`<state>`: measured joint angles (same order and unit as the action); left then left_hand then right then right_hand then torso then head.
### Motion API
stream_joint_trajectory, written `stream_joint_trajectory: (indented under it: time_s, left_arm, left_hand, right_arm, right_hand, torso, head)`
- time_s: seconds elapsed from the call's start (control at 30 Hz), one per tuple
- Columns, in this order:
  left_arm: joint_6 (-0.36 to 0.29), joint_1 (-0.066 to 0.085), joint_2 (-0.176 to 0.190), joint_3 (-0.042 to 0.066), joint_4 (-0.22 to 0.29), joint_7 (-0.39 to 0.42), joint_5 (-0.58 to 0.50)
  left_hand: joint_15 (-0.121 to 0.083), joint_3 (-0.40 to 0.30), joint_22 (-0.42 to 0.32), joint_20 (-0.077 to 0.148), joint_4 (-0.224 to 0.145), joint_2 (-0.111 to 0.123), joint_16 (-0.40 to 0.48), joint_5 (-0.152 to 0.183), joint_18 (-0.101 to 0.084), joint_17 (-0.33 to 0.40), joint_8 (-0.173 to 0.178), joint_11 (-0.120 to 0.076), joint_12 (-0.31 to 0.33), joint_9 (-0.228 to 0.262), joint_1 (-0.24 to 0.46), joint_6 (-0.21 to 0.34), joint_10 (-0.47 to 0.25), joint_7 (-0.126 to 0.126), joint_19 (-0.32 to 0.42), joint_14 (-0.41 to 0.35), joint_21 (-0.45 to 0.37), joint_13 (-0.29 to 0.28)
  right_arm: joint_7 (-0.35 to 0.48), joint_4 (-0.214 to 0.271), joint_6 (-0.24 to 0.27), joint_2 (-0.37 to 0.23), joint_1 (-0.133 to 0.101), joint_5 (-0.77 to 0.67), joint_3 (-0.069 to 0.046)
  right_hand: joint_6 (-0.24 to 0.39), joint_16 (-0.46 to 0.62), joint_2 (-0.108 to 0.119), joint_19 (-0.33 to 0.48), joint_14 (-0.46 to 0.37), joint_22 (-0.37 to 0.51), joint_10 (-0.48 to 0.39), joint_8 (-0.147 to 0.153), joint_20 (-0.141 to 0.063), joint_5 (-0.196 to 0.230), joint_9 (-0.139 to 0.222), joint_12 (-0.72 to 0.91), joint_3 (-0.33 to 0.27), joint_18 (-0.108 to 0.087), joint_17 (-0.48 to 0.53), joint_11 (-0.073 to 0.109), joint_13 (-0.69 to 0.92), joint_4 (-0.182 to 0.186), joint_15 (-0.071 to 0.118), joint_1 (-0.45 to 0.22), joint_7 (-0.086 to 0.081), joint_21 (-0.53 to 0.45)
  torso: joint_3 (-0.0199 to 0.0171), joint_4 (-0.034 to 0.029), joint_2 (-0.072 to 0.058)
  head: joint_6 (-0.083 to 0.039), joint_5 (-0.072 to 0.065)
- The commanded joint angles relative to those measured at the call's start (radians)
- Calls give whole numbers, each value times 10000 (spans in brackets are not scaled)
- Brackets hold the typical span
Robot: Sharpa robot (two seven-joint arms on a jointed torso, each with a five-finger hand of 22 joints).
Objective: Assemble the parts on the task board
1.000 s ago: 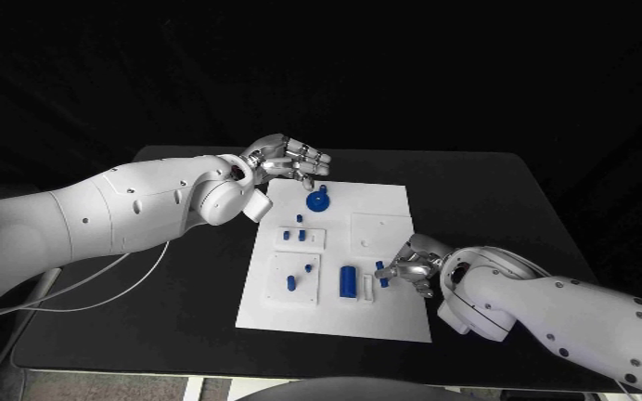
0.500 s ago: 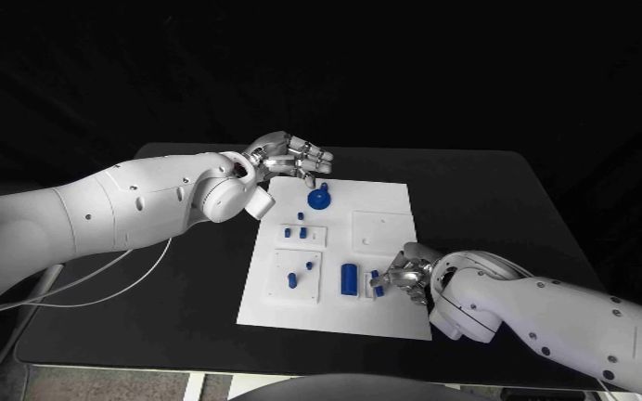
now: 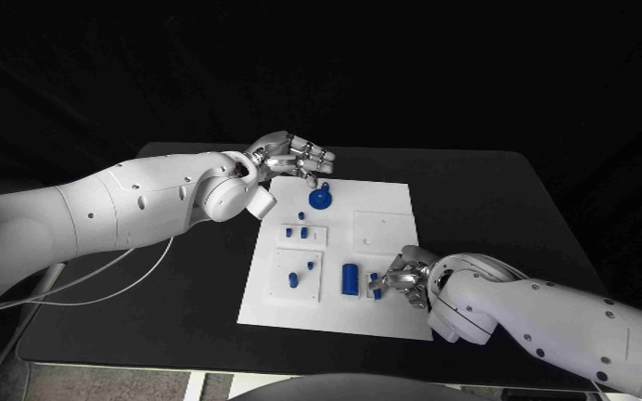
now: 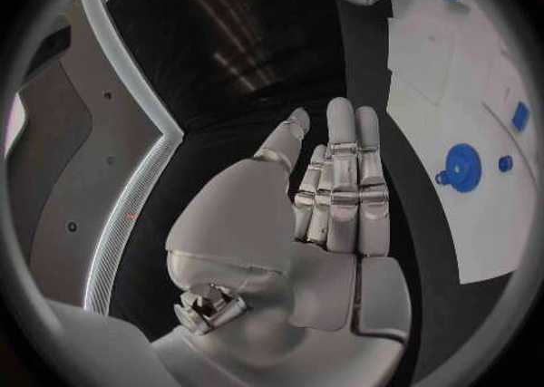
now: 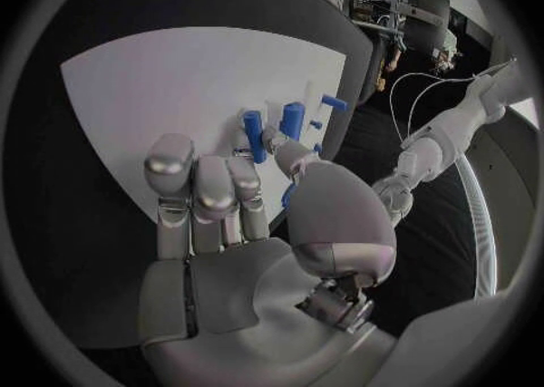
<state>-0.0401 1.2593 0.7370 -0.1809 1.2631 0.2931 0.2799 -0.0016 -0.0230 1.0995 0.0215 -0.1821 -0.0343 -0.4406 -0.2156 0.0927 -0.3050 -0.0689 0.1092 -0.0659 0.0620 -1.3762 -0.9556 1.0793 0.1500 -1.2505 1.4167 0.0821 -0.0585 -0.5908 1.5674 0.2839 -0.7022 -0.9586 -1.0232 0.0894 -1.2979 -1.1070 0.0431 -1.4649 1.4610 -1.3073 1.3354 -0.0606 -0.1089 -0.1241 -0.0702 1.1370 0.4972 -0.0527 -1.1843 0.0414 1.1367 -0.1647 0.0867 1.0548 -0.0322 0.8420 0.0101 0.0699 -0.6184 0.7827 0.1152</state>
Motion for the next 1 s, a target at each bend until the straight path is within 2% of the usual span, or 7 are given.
stream_joint_trajectory:
  time_s: [0.03,0.23,0.43,0.63,0.77,0.87,1.0]
  left_arm:
    - [143,10,-16,7,20,110,-69]
    - [147,10,-10,7,20,104,-69]
    - [149,10,-3,7,17,101,-69]
    - [154,10,-3,7,16,98,-69]
    - [151,10,-3,7,15,97,-69]
    - [152,10,-5,7,16,96,-69]
    - [152,10,-7,7,15,96,-69]
  left_hand:
    - [6,30,-12,-21,2,-41,-64,49,-11,11,27,-1,29,6,-6,45,29,-20,-30,-60,-33,6]
    - [6,30,-12,-21,2,-41,-64,49,-11,11,27,-1,29,6,-6,45,29,-20,-30,-60,-33,6]
    - [8,42,-42,-23,3,-57,-59,54,-13,14,28,1,29,5,6,61,22,-11,-27,-63,-34,6]
    - [8,42,-42,-23,3,-57,-59,54,-13,14,28,1,29,5,6,61,22,-11,-27,-63,-34,6]
    - [8,42,-42,-23,3,-57,-59,54,-13,14,28,1,29,5,6,61,22,-11,-27,-63,-34,6]
    - [8,42,-42,-23,3,-57,-59,54,-13,14,28,1,29,5,6,61,22,-11,-27,-63,-34,6]
    - [8,42,-42,-23,3,-57,-59,54,-13,14,28,1,29,5,6,61,22,-11,-27,-63,-34,6]
  right_arm:
    - [5,-3,-25,49,25,18,9]
    - [92,8,131,72,31,3,9]
    - [190,49,252,65,41,-13,9]
    - [120,17,132,80,46,-18,9]
    - [12,-18,-21,88,47,-23,9]
    - [-33,-41,-83,99,47,-25,9]
    - [-22,-65,-75,122,47,-27,9]
  right_hand:
    - [-70,-17,-260,-515,81,-989,111,-37,-19,-37,-13,13,570,99,13,69,9,-607,14,142,30,-42]
    - [-69,-12,-264,-514,79,-986,110,-37,-23,-32,-11,10,561,97,17,69,12,-612,17,138,31,-57]
    - [-71,-13,-268,-519,80,-988,107,-38,-27,-44,-11,0,560,95,16,73,7,-620,22,146,32,-45]
    - [-50,8,-194,-521,72,-985,76,-37,-39,-76,-4,-47,421,85,28,83,-20,-574,35,58,52,-61]
    - [-32,8,-150,-520,72,-984,48,-37,-49,-529,2,-85,-147,86,17,96,-43,-435,45,23,86,-82]
    - [-29,18,-100,-522,69,-987,36,-34,-54,-394,7,-106,-434,88,18,102,-61,-312,50,-57,115,-75]
    - [-29,34,142,-523,69,-981,18,-29,-62,452,21,-145,-1044,84,17,101,-102,329,56,-176,135,-102]
  torso:
    - [-2,-7,0]
    - [-1,-5,2]
    - [3,1,-1]
    - [3,0,1]
    - [3,4,2]
    - [1,2,0]
    - [-6,6,-1]
  head:
    - [14,6]
    - [27,15]
    - [-27,65]
    - [-37,75]
    - [-48,70]
    - [-33,77]
    - [-51,64]
